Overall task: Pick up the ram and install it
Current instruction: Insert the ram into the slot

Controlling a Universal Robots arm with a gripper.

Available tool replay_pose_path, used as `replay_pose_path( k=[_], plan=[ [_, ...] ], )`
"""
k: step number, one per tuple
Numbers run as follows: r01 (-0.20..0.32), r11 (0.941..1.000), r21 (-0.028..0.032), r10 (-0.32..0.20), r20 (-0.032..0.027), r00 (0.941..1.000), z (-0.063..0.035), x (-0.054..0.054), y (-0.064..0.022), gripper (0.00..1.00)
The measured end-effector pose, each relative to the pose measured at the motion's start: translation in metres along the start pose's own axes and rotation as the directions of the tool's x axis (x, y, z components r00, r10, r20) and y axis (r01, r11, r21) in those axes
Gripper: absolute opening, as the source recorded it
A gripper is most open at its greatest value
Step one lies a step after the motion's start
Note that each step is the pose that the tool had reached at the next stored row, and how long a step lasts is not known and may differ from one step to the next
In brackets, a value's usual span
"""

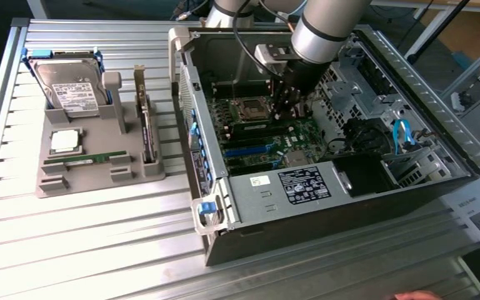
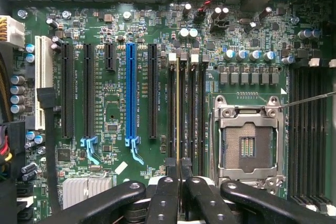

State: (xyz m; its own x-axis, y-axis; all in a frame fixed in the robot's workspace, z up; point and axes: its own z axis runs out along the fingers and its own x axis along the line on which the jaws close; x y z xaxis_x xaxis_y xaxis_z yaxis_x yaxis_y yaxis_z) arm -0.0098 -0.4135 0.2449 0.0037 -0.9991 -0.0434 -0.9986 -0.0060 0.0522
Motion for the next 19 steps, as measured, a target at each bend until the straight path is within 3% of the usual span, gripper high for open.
replay_pose_path(
  k=[19],
  plan=[
    [0.000,1.0000,0.0000,0.000,0.0000,1.0000,0.0011,0.0023,-0.0001,0.12]
  ],
)
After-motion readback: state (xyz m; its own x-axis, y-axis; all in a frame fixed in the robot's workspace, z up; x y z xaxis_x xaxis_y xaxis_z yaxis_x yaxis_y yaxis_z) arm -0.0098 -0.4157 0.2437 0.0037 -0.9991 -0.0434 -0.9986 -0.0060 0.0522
